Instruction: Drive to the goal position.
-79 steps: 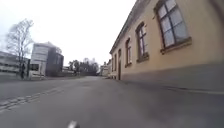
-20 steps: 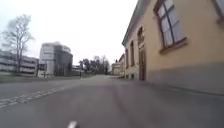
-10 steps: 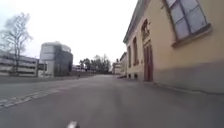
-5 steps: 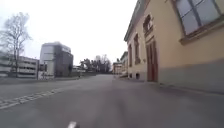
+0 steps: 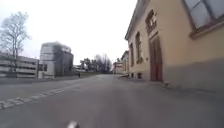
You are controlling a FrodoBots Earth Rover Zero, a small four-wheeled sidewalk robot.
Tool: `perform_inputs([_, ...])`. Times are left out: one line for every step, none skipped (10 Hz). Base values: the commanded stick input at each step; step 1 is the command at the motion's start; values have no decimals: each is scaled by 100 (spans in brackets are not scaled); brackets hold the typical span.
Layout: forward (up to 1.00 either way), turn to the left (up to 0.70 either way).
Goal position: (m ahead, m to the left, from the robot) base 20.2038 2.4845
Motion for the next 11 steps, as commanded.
perform_inputs([100,0])
perform_inputs([100,0])
perform_inputs([100,0])
perform_inputs([100,0])
perform_inputs([100,0])
perform_inputs([100,0])
perform_inputs([100,0])
perform_inputs([100,0])
perform_inputs([100,0])
perform_inputs([100,0])
perform_inputs([100,0])
